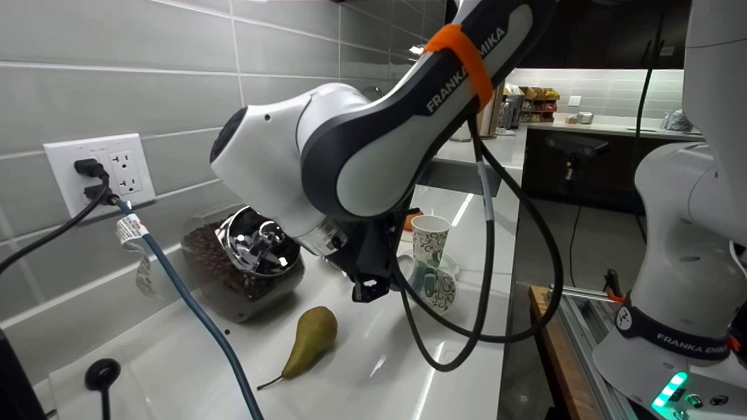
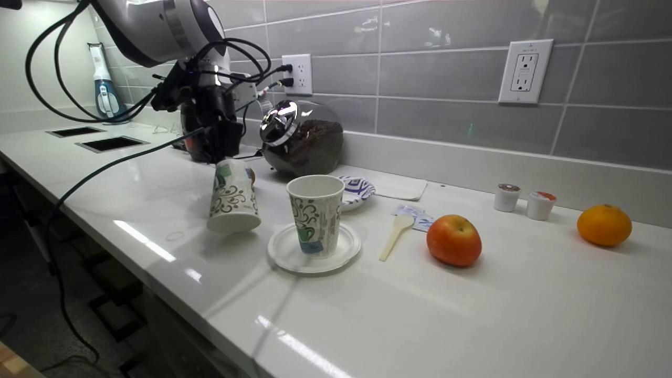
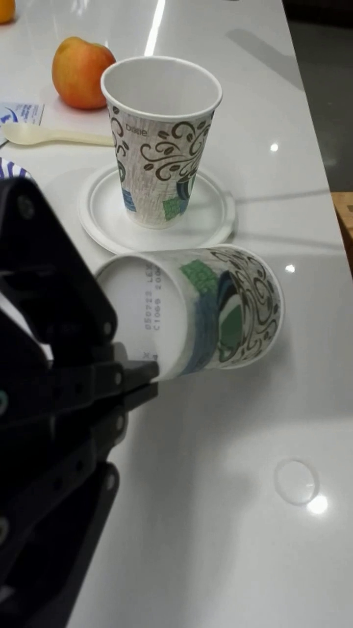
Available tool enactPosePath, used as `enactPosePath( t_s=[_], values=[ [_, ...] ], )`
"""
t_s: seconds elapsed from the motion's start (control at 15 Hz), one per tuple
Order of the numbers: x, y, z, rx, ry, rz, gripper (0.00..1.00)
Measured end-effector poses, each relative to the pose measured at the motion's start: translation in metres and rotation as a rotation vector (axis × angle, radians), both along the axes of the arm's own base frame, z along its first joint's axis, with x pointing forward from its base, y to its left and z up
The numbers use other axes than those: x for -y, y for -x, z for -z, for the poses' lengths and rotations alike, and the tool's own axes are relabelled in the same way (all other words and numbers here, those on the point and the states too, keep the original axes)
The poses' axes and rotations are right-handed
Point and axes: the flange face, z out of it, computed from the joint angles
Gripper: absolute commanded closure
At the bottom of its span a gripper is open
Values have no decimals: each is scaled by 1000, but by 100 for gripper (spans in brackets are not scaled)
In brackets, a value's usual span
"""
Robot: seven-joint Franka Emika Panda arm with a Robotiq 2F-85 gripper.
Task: Pick up the coffee cup on the left and place it upright.
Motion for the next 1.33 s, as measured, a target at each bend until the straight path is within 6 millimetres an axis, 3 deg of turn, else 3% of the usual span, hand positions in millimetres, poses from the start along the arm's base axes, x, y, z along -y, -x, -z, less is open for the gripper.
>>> enactPosePath(
  t_s=[0.13, 0.53, 0.8, 1.07, 1.33],
  values=[
    [1, -6, 1, 4, -1, 5, 68],
    [-10, -20, -5, 65, -61, 7, 27],
    [-29, -26, -27, 168, -199, 43, 2],
    [-38, -18, -58, 298, -361, 82, 0],
    [-19, 0, -83, 418, -525, 78, 0]
  ],
)
